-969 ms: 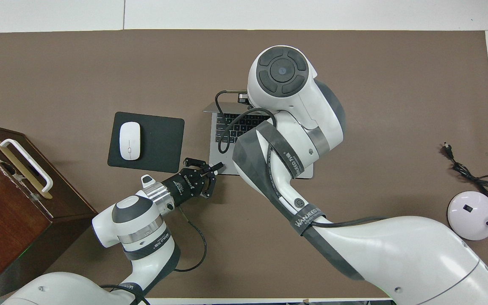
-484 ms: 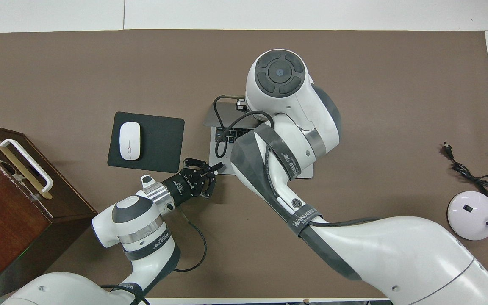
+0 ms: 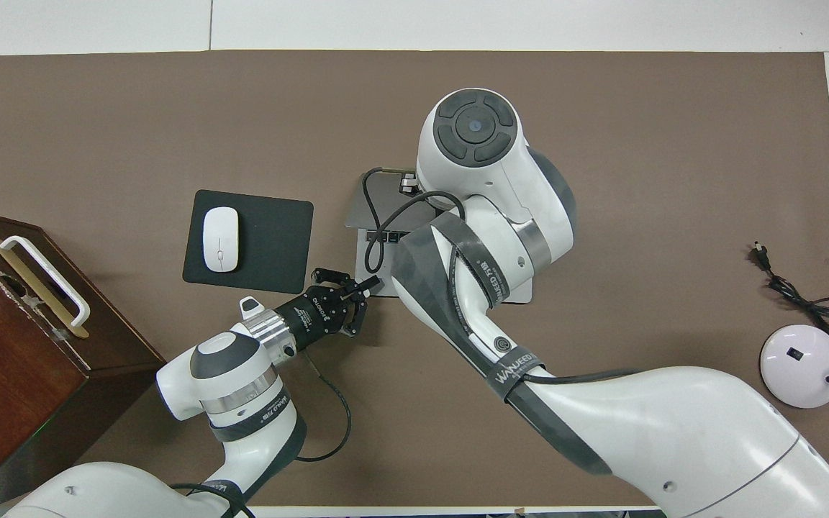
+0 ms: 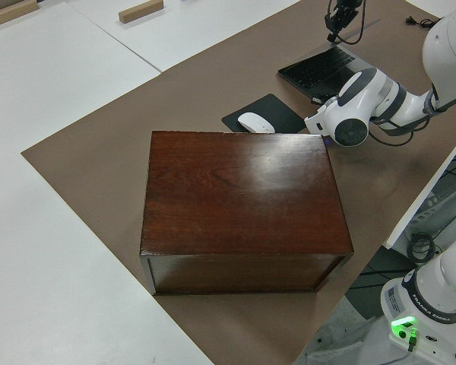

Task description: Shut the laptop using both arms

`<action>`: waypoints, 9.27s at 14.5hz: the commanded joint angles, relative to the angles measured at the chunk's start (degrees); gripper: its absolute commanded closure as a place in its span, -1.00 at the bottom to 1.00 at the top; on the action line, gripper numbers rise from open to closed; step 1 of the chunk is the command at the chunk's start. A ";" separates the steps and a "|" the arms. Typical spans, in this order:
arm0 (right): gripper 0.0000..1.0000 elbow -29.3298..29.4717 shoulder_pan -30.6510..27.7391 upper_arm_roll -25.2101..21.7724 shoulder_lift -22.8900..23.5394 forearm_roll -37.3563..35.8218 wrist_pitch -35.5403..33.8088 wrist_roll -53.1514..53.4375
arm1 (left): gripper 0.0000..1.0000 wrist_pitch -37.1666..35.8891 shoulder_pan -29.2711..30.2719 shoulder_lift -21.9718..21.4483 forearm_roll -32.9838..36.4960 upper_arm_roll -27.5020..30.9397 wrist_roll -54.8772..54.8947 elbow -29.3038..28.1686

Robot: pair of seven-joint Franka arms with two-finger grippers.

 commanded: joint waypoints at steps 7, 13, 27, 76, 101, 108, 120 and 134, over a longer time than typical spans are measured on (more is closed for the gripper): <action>1.00 -2.33 0.23 0.32 0.50 2.83 0.82 1.17 | 1.00 3.86 0.60 3.43 -1.82 1.28 2.76 1.18; 1.00 -4.08 0.14 0.32 1.29 2.83 2.05 0.82 | 1.00 3.86 0.60 3.43 -1.82 1.36 2.76 1.18; 1.00 -7.08 -0.21 0.32 2.09 3.63 4.86 0.38 | 1.00 3.69 1.74 3.43 -1.82 1.36 2.67 1.18; 1.00 -3.65 -24.28 -0.30 -32.27 1.51 -24.83 -41.01 | 1.00 -3.70 5.60 1.14 -1.91 1.01 2.15 1.00; -1.00 -9.71 -29.30 -1.88 -34.39 3.98 -24.23 -46.02 | 1.00 28.80 11.50 -0.44 31.63 -2.51 -12.09 22.97; -1.00 -9.89 -29.30 -1.88 -34.65 4.06 -24.58 -45.15 | 1.00 31.62 14.57 -1.67 47.72 -0.31 -11.21 25.34; -1.00 -10.85 -30.27 -1.70 -35.09 4.06 -24.58 -45.14 | 1.00 22.33 25.56 3.07 81.73 0.57 -11.30 38.18; -1.00 -11.56 -30.09 -1.44 -35.71 4.06 -25.46 -45.23 | 1.00 -30.29 28.37 -4.99 125.27 2.68 -7.79 43.20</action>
